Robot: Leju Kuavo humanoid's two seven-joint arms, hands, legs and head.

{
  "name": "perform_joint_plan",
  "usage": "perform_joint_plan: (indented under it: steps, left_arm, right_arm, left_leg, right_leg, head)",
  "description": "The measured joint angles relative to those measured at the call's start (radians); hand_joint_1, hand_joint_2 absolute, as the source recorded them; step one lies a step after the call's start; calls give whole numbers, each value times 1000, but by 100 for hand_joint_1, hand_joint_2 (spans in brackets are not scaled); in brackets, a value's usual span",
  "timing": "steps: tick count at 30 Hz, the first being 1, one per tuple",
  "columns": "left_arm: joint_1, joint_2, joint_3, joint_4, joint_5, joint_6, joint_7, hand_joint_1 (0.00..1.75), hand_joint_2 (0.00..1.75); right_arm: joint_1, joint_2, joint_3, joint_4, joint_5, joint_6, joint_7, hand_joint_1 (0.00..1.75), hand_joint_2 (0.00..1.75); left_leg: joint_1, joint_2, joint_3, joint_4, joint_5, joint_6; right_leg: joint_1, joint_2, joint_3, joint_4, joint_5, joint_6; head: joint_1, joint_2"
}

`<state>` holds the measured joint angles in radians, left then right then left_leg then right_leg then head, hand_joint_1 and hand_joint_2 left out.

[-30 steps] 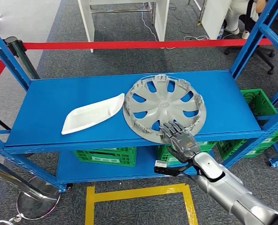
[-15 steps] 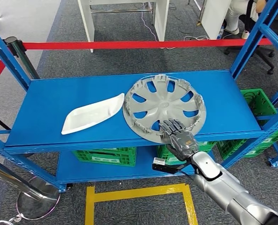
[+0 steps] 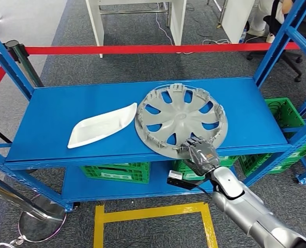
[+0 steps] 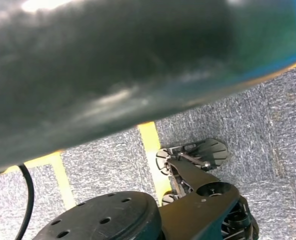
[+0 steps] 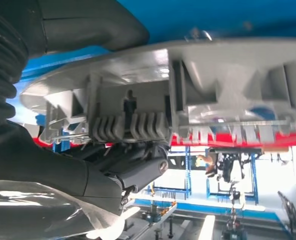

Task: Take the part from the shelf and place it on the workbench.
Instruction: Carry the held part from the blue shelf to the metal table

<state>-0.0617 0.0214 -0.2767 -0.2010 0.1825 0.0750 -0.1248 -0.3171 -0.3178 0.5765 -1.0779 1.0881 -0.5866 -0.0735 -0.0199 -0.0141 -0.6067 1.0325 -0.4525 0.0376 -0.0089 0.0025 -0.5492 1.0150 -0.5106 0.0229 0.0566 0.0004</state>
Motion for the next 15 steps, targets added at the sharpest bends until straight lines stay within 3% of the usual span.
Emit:
perform_joint_plan:
  steps: [15]
  left_arm:
    - [6, 0, 9, 0, 12, 11, -15, 0, 0]
  right_arm:
    - [68, -1, -60, -243, -65, -5, -37, 175, 175]
  left_leg:
    - [0, 0, 0, 0, 0, 0]
  right_leg:
    - [0, 1, -1, 0, 0, 0]
  head:
    - [0, 0]
